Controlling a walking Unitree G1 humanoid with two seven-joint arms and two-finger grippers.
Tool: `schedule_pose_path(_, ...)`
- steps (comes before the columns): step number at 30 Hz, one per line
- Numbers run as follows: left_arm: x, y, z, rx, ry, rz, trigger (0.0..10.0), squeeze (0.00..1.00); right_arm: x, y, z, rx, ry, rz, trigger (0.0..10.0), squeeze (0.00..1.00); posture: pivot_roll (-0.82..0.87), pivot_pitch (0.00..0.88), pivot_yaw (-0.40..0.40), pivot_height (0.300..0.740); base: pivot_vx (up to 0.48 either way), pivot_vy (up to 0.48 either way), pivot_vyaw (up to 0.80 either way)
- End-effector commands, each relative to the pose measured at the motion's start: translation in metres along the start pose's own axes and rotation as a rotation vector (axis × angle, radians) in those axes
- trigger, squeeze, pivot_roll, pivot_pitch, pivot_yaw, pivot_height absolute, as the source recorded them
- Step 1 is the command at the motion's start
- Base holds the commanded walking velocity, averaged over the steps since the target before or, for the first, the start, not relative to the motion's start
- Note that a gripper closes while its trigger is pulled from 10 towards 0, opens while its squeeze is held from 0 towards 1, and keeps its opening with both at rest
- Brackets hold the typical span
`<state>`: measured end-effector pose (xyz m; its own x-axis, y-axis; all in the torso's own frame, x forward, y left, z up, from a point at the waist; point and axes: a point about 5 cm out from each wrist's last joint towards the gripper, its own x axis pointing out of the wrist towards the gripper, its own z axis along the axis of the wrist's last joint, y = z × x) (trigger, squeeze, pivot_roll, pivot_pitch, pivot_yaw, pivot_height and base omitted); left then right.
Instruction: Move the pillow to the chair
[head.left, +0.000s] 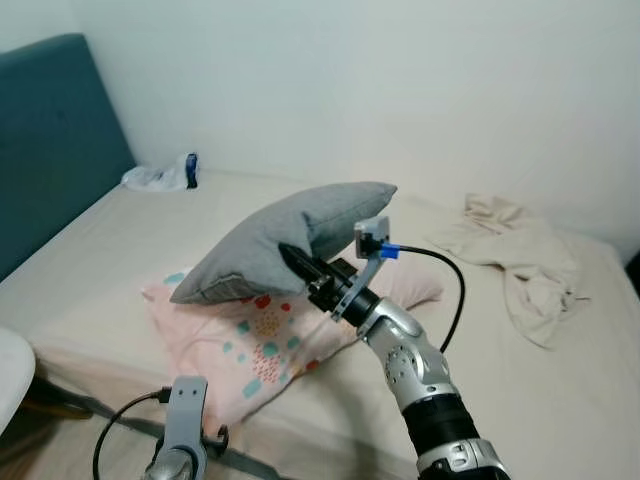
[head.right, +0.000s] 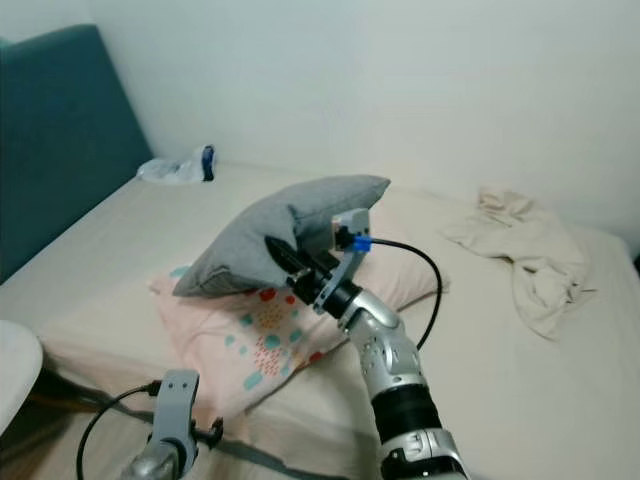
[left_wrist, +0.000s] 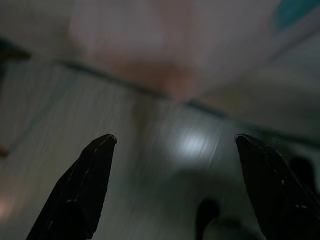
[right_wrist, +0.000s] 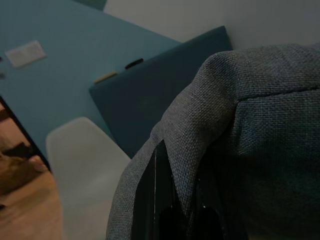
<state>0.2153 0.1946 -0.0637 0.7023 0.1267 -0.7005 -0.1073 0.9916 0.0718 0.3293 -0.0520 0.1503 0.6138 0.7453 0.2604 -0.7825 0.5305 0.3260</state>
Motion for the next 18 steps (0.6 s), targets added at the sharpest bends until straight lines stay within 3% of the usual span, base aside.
schedule_pose_path(1, -0.006, 0.018, -0.022, -0.008, 0.093, 0.064, 10.0, 0.00, 0.006, 0.006, 0.001, -0.031, -0.027, 0.024, 10.0, 0.00, 0.00, 0.000, 0.015, 0.730, 0.000, 0.000, 0.00)
schedule_pose_path(6, -0.008, 0.024, -0.030, -0.018, 0.122, 0.083, 10.0, 0.00, 0.004, 0.007, 0.003, -0.035, -0.044, 0.027, 10.0, 0.00, -0.01, 0.000, 0.019, 0.730, 0.000, 0.000, 0.00)
schedule_pose_path(18, -0.005, 0.011, -0.020, 0.004, 0.095, 0.034, 10.0, 0.00, 0.004, 0.005, 0.009, -0.065, -0.089, 0.015, 10.0, 0.00, 0.00, 0.000, 0.018, 0.730, 0.000, 0.000, 0.77)
